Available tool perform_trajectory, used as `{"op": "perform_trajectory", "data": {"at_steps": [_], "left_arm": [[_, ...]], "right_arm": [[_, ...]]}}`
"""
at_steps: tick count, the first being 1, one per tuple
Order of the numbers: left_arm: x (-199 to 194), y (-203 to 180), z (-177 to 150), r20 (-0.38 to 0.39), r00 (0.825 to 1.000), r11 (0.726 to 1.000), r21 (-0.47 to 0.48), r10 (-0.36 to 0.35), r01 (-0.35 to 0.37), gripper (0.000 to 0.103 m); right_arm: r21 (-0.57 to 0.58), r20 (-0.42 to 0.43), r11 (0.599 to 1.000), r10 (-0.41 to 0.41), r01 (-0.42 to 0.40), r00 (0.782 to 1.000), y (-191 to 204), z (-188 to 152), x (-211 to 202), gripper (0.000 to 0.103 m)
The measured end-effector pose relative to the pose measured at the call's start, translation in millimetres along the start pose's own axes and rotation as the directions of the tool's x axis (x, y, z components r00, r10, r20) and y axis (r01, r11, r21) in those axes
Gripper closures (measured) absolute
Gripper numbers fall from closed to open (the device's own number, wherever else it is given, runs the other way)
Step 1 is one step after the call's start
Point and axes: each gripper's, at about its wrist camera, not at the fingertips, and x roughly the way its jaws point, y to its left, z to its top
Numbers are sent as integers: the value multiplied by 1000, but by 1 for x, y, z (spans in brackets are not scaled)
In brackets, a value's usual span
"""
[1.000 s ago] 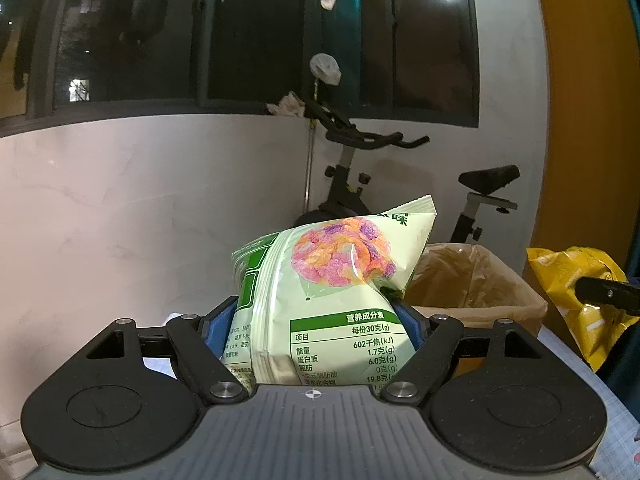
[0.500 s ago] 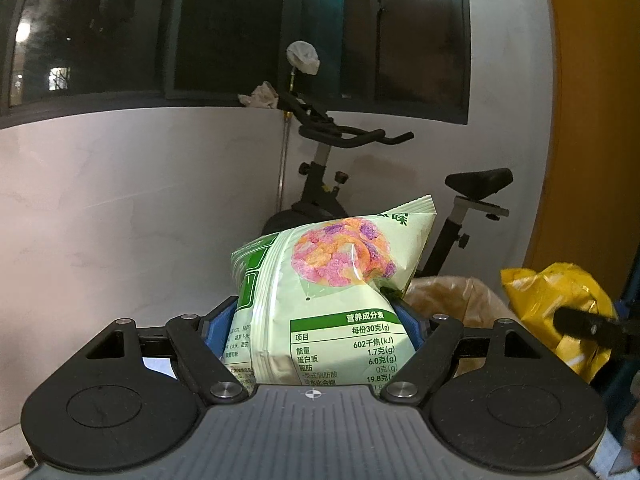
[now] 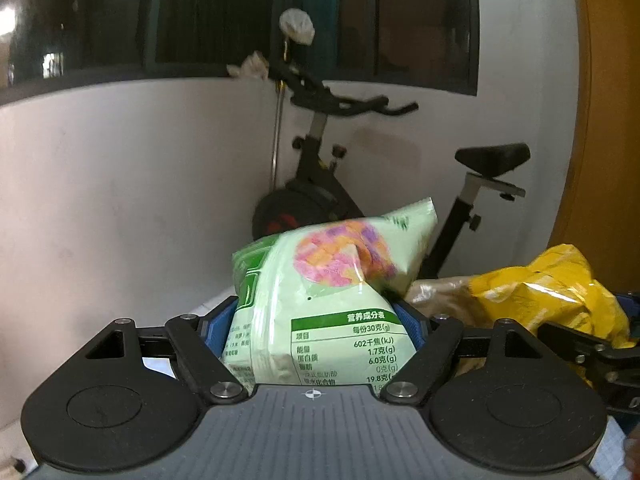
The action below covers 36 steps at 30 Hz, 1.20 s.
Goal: Organize snacks
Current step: 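Drop the candy bag into the box with the left tool while the right tool drops the yellow bag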
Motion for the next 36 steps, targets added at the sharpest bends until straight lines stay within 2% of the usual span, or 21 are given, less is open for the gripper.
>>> {"op": "perform_trajectory", "data": {"at_steps": [4,9,12,19,22,30,36], "left_arm": [[2,-1,-5,-25,1000,999,31,-9,10,20],[2,4,-3,-41,999,1000,9,-29,29,9],[2,9,-4,-60,996,997,-32,-72,70,9],[-1,12,1,-54,996,996,-53,-75,72,9],[-6,14,4,-39,997,996,-61,-69,67,9],[-28,21,10,-20,998,996,-75,-56,54,9],[-69,38,4,30,999,997,-78,-19,21,9]], "right_arm": [[-15,-23,1000,3,-3,1000,5,-6,16,23],[-5,-64,1000,25,-26,998,8,-11,31,23],[-7,-85,1000,16,-17,996,10,-14,37,23],[52,-136,998,31,-24,990,1,-17,45,18],[62,-142,998,32,-23,989,0,-15,44,15],[52,-131,998,38,-32,991,4,-12,29,15],[82,-104,995,60,-52,993,2,-11,-2,15]]}}
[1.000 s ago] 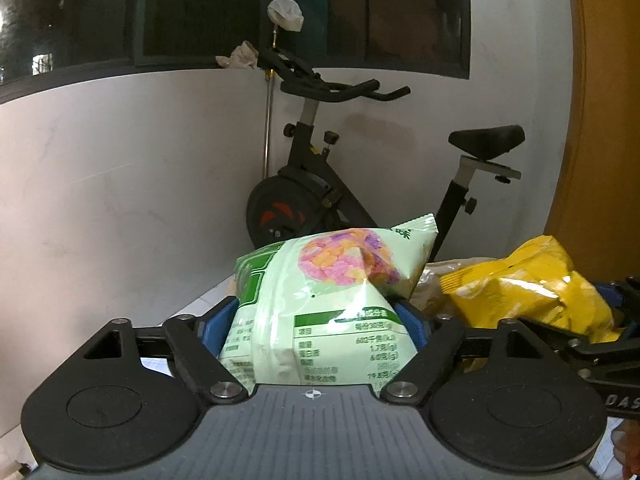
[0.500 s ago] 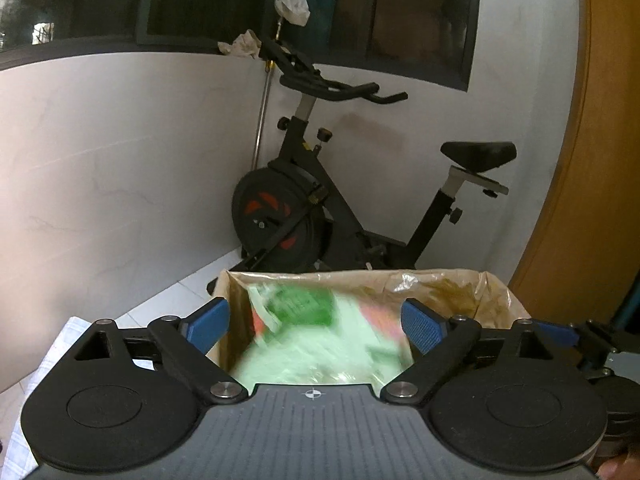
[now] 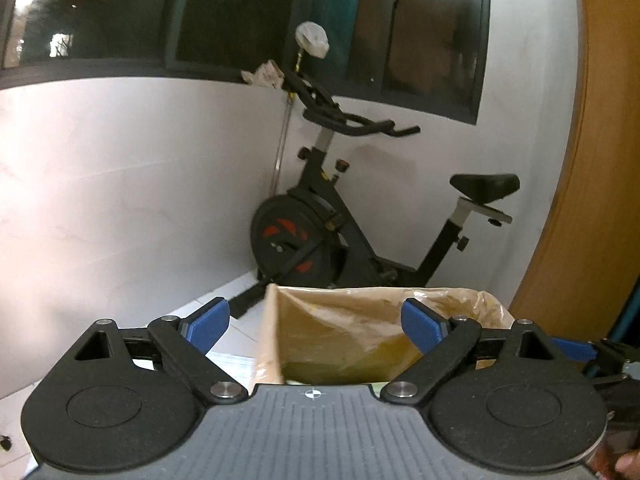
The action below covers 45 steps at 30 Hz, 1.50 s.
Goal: Organize snacks
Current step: 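Drop the candy bag into the box with the left tool while the right tool drops the yellow bag, then grasp the green chip bag with the right tool while the left tool grasps the orange bread stick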
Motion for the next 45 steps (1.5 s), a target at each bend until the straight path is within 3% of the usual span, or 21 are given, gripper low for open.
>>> {"op": "perform_trajectory", "data": {"at_steps": [7,15,27,36,45], "left_arm": [[-45,22,-23,23,997,996,46,74,-75,9],[-68,44,-81,-42,990,990,20,137,-136,10],[-66,37,-153,-181,978,994,-21,104,-110,12],[-77,36,-185,-255,965,997,-22,68,-76,15],[-79,33,-202,-297,953,996,-50,58,-77,15]], "right_arm": [[57,34,997,47,-49,998,-2,-19,-45,15],[117,21,991,60,-62,998,-2,-65,-71,15],[95,-108,995,30,-20,994,-2,-129,-96,15],[129,-299,991,0,40,954,-13,-170,-107,15],[114,-408,993,9,41,913,-9,-185,-123,11]]}}
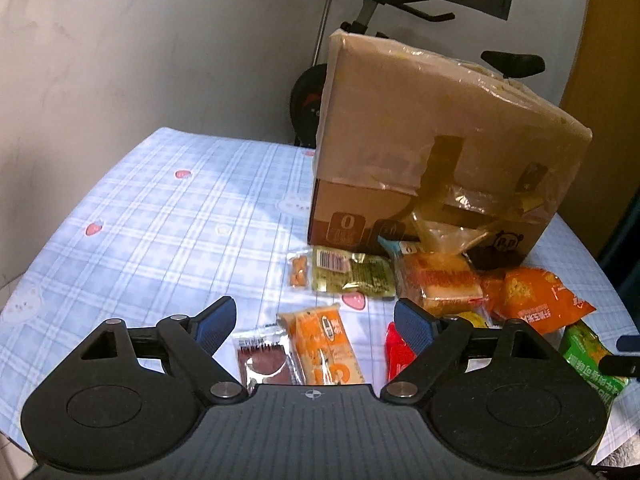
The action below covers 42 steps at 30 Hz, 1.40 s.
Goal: Organize snacks
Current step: 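Grasp the green chip bag with the right tool while the left tool grasps the orange bread stick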
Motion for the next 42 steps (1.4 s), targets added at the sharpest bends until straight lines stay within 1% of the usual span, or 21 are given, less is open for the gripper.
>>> {"op": "perform_trajectory", "data": {"at_steps": [3,5,8,10,12,19,22,26,28,31,32,34,36,38,40,42], "left_arm": [[2,1,-3,-12,1000,1000,-4,0,0,15],[2,1,-5,-19,1000,1000,-9,0,0,15],[4,1,-7,-29,1000,1000,-14,0,0,15],[5,1,-8,-34,999,1000,-15,-1,0,15],[5,2,-9,-38,999,1000,-16,-1,0,15],[10,2,-11,-61,998,1000,-23,-4,3,16],[10,3,-12,-61,998,1000,-26,-6,4,16],[10,2,-12,-64,998,1000,-29,-10,8,16],[10,3,-12,-65,998,1000,-27,-14,12,16],[11,4,-14,-66,998,999,-36,-23,21,16],[11,5,-14,-68,997,999,-40,-25,23,16],[12,5,-15,-72,997,999,-46,-29,26,16],[13,5,-16,-75,997,999,-48,-30,26,16],[14,5,-17,-78,996,999,-44,-31,28,16],[14,4,-17,-79,996,999,-38,-32,29,16],[13,5,-17,-78,996,999,-34,-33,31,18]], "right_arm": [[-2,-39,1000,-13,13,999,0,-6,7,9],[14,-57,1000,-9,10,998,-1,-9,13,4],[2,-70,999,-35,35,997,1,-11,20,2],[-1,-88,999,-35,35,995,0,-13,27,0],[9,-87,999,-42,43,995,-2,-14,31,0],[51,-92,998,-28,32,995,-11,-18,37,0],[58,-86,997,-39,44,996,-10,-16,32,0],[17,-34,998,-57,57,998,-1,-15,16,0],[14,-17,998,-63,63,998,-1,-14,7,0],[38,-25,996,-84,85,996,-7,-13,-4,0],[56,-42,994,-88,90,995,-11,-14,-7,0],[104,-89,991,-71,81,993,-19,-18,-8,0],[171,-131,984,-32,54,991,-27,-24,-6,0],[220,-150,975,4,30,989,-31,-28,-2,0],[230,-169,973,30,10,985,-29,-29,6,0],[218,-170,976,68,-30,983,-23,-28,16,0]]}}
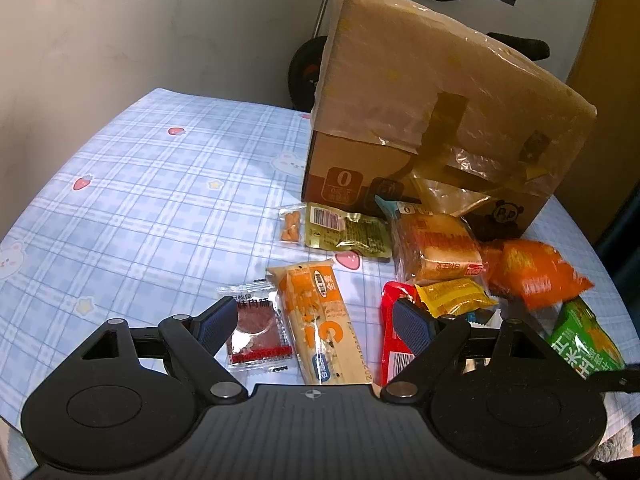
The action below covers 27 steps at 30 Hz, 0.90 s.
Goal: Organize snacks
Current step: 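Grasp the green chip bag with the right tool while the left tool grasps the orange bread stick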
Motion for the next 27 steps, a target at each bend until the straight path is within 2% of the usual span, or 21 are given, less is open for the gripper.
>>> {"op": "perform_trajectory", "data": {"at_steps": [9,11,18,21,23,24,25,27], "left_arm": [[6,4,-4,-35,999,1000,-17,-11,10,28],[10,4,-5,-47,999,1000,-19,-13,12,29],[29,2,0,-98,995,1000,0,-8,8,32],[42,0,3,-128,992,1000,18,2,1,38],[49,-1,5,-145,989,999,35,4,1,46],[52,-1,6,-145,989,999,41,-4,10,48],[54,-1,6,-151,988,999,46,-11,18,55],[55,2,4,-149,988,999,40,-29,36,59]], "right_arm": [[-105,51,994,10,-4,999,24,13,32,5],[-120,76,993,9,1,997,24,12,31,9],[-77,150,997,4,8,989,11,10,14,19],[-62,163,998,-1,12,987,6,11,10,22],[-59,168,998,-2,12,986,7,11,9,22],[-59,170,998,-3,13,985,8,10,8,22],[-59,171,998,-4,15,985,8,9,8,23],[-58,173,998,-3,13,985,8,9,8,23]]}}
